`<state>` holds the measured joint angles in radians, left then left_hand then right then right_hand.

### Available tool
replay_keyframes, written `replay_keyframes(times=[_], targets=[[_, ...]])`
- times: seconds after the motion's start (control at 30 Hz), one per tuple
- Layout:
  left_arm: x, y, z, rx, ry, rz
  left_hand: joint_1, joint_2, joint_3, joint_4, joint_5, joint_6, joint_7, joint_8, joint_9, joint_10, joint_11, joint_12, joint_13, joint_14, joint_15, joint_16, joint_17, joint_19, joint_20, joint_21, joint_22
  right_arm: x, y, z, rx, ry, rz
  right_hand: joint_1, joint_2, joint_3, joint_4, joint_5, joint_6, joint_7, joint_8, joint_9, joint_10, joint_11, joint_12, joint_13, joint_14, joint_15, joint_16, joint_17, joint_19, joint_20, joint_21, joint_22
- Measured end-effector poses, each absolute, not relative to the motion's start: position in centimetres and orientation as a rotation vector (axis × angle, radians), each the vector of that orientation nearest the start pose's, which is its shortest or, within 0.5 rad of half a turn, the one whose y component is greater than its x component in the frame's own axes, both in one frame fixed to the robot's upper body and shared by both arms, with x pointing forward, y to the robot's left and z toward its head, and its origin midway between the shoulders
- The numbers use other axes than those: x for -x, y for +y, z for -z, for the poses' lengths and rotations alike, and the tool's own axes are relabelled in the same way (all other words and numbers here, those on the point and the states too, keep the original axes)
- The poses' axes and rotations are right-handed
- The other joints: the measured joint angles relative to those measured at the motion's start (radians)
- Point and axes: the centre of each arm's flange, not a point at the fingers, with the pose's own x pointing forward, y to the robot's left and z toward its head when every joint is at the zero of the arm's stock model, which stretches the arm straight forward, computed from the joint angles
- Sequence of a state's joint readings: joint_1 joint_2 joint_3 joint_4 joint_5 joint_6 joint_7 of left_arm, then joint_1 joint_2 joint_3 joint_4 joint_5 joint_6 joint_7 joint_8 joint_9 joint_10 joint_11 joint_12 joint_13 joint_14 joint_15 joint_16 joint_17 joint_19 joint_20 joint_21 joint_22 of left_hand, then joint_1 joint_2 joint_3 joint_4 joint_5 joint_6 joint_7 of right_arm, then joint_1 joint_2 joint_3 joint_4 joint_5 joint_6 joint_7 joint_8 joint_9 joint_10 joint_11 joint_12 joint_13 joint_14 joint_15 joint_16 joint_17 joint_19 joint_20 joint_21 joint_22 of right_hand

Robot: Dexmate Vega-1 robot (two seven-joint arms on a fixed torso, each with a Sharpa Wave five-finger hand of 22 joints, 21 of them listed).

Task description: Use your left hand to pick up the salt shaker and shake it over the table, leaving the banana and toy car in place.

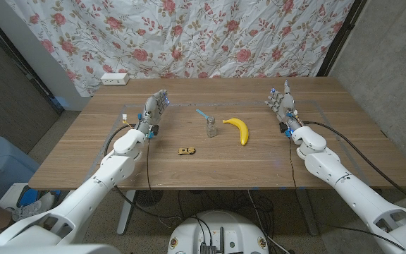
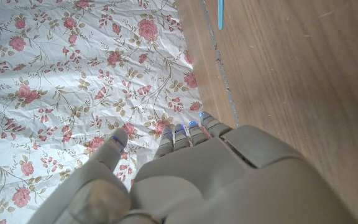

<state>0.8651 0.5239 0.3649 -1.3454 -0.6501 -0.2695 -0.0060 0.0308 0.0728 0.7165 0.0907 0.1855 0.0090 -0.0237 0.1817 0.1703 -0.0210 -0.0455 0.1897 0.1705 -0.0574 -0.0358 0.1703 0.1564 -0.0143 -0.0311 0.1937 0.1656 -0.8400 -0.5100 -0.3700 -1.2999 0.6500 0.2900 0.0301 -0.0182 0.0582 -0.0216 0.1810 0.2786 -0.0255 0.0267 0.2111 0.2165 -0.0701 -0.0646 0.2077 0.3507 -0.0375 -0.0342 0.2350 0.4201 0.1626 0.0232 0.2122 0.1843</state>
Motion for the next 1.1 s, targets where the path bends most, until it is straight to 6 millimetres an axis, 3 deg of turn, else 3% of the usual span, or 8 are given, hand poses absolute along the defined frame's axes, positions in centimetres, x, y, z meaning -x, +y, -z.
replay_keyframes(times=[0.1, 0.2, 0.33, 0.63, 0.73, 1.1], targets=[[-64.3, 28.8, 2.9, 0.034, -0.585, 0.206, 0.005, 0.005, 0.000, -0.012, 0.000, 0.006, -0.006, 0.000, 0.000, 0.003, -0.003, 0.000, 0.000, 0.000, 0.000, 0.000, 0.000, 0.000, 0.000, 0.000, 0.000, -65.3, -29.0, 2.7, -0.042, -0.593, -0.207, 0.000, 0.000, 0.000, 0.000, 0.000, 0.000, 0.000, 0.004, 0.000, 0.000, 0.000, 0.000, 0.000, 0.000, 0.000, 0.000, 0.000, 0.000, 0.000, 0.000, 0.000], [-64.1, 28.7, 2.8, 0.030, -0.580, 0.211, 0.013, 0.013, -0.002, -0.041, 0.000, 0.011, -0.011, 0.000, 0.000, 0.008, -0.008, 0.000, 0.000, 0.000, 0.000, 0.000, 0.005, 0.000, 0.000, 0.000, -0.002, -65.3, -29.0, 2.7, -0.042, -0.593, -0.207, 0.000, 0.000, 0.000, 0.000, 0.000, 0.000, 0.000, 0.004, 0.000, 0.000, 0.000, 0.000, 0.000, 0.000, 0.000, 0.000, 0.000, 0.000, 0.000, 0.000, 0.000], [-63.7, 28.9, 2.7, 0.017, -0.579, 0.217, 0.044, 0.009, 0.000, -0.103, -0.005, 0.020, -0.019, 0.007, 0.000, 0.024, -0.024, 0.000, 0.000, 0.000, 0.000, 0.000, 0.005, 0.000, 0.000, -0.006, -0.003, -65.3, -29.0, 2.7, -0.042, -0.593, -0.207, 0.000, 0.000, 0.000, 0.000, 0.000, 0.000, 0.000, 0.004, 0.000, 0.000, 0.000, 0.000, 0.000, 0.000, 0.000, 0.000, 0.000, 0.000, 0.000, 0.000, 0.000], [-63.0, 29.0, 2.4, -0.019, -0.582, 0.254, 0.098, -0.021, 0.004, -0.207, -0.005, 0.049, -0.037, 0.019, 0.000, 0.041, -0.041, 0.000, 0.000, 0.004, 0.004, 0.000, 0.005, 0.000, 0.000, -0.006, -0.003, -65.3, -29.0, 2.7, -0.042, -0.593, -0.207, 0.000, 0.000, 0.000, 0.000, 0.000, 0.000, 0.000, 0.004, 0.000, 0.000, 0.000, 0.000, 0.000, 0.000, 0.000, 0.000, 0.000, 0.000, 0.000, 0.000, 0.000], [-62.9, 28.9, 2.3, -0.030, -0.582, 0.272, 0.105, -0.029, 0.003, -0.228, -0.005, 0.049, -0.037, 0.019, 0.000, 0.042, -0.042, 0.000, 0.000, 0.008, 0.000, 0.000, 0.005, 0.000, 0.000, -0.006, -0.003, -65.3, -29.0, 2.7, -0.042, -0.593, -0.207, 0.000, 0.000, 0.000, 0.000, 0.000, 0.000, 0.000, 0.004, 0.000, 0.000, 0.000, 0.000, 0.000, 0.000, 0.000, 0.000, 0.000, 0.000, 0.000, 0.000, 0.000], [-62.4, 28.7, 2.5, -0.077, -0.586, 0.332, 0.129, -0.042, 0.001, -0.258, -0.009, 0.054, -0.042, 0.019, 0.000, 0.042, -0.053, 0.000, 0.000, 0.008, 0.000, 0.000, 0.004, 0.000, 0.000, -0.014, -0.003, -65.3, -29.0, 2.7, -0.042, -0.593, -0.207, 0.000, 0.000, 0.000, 0.000, 0.000, 0.000, 0.000, 0.004, 0.000, 0.000, 0.000, 0.000, 0.000, 0.000, 0.000, 0.000, 0.000, 0.000, 0.000, 0.000, 0.000]])
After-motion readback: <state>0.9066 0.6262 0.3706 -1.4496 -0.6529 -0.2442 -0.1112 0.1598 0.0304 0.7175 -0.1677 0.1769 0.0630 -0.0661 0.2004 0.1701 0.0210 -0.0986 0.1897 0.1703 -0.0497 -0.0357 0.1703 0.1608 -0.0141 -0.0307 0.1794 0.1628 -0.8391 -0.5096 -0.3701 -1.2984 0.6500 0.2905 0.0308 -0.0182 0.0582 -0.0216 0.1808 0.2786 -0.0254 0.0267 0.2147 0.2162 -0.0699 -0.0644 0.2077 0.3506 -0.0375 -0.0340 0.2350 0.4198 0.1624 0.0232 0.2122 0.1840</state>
